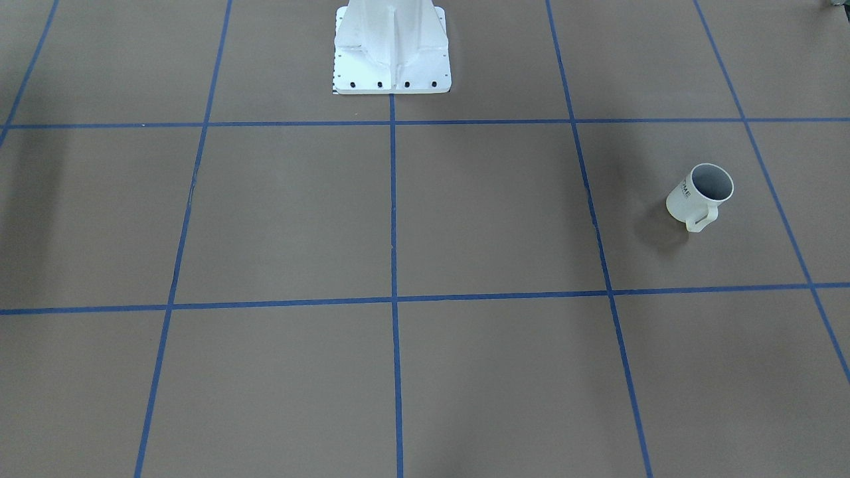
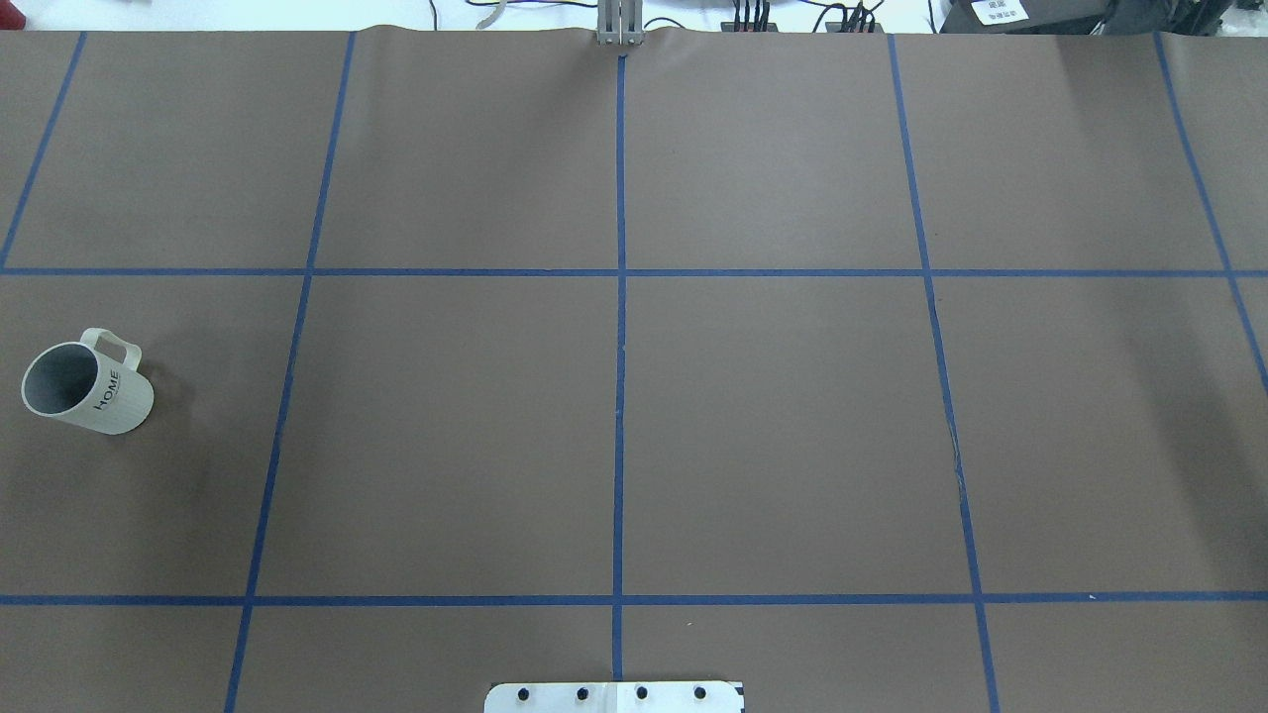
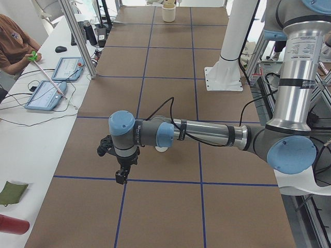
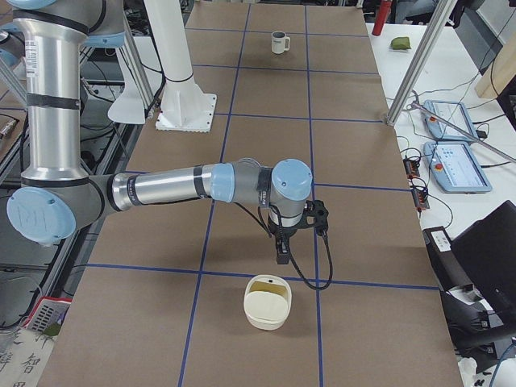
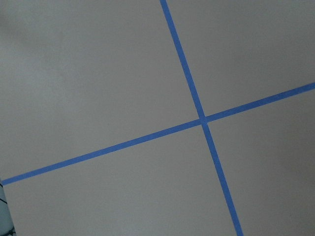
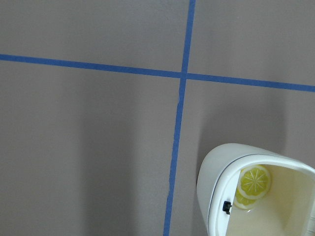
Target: Left arm hands cup to right arm to dump lemon
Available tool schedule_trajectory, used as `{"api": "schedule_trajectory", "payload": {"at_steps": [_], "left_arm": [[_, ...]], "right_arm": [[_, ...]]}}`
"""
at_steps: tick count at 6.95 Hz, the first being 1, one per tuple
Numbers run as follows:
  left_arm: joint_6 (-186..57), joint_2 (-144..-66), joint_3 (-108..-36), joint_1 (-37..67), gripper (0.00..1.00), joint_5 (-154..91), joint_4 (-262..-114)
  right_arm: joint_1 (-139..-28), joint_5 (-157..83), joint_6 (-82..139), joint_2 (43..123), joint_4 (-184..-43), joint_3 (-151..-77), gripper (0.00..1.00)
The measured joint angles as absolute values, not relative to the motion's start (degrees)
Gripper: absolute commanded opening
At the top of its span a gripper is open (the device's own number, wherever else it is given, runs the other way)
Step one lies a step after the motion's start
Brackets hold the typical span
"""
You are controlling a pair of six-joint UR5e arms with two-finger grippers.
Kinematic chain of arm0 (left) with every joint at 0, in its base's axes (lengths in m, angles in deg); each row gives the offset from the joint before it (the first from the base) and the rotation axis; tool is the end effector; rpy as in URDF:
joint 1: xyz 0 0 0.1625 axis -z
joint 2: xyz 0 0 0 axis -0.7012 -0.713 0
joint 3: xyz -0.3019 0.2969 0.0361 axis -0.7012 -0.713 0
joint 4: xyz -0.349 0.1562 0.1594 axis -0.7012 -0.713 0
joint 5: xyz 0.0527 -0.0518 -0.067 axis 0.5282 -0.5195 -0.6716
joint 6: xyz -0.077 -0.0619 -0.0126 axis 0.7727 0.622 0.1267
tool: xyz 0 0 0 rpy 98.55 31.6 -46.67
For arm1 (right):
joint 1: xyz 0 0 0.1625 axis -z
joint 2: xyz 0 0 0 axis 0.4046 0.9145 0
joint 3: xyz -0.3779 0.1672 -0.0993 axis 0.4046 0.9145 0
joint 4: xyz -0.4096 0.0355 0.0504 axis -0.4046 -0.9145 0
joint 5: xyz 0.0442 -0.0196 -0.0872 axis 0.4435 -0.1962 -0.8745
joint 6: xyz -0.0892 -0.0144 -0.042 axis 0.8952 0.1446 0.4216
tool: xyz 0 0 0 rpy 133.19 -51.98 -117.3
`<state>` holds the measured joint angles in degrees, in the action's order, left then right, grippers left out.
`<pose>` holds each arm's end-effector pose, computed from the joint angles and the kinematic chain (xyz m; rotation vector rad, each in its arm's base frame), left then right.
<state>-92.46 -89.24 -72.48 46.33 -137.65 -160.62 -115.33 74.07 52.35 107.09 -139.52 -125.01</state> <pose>-0.0801 -0.5252 0.6180 0.1567 0.6466 0.2334 0.0751 -0.4537 0.5905 0.0171 -0.7766 -0.0803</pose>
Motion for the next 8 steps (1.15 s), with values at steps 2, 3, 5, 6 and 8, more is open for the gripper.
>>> {"api": "schedule_trajectory", "payload": {"at_steps": [2, 3, 5, 6, 8], "left_arm": [[-90.57, -88.59, -73.10, 46.35, 1.00, -137.79, -160.65], [-90.41, -88.54, -73.20, 46.35, 1.00, -137.83, -160.63], [-90.35, -88.57, -73.31, 46.36, 1.00, -137.91, -160.53], [-90.34, -88.61, -73.47, 46.36, 1.00, -137.96, -160.36], [-90.34, -88.60, -73.78, 46.35, 1.00, -138.03, -160.08]], "right_arm": [[-115.36, 74.03, 51.20, 107.63, -134.64, -121.88, 1.00], [-115.36, 74.00, 50.97, 108.02, -130.35, -119.40, 1.00], [-115.36, 74.00, 50.63, 108.61, -125.57, -116.85, 1.00], [-115.36, 74.03, 50.56, 108.72, -125.11, -116.69, 1.00], [-115.36, 74.11, 50.44, 108.64, -124.92, -116.84, 1.00]]}}
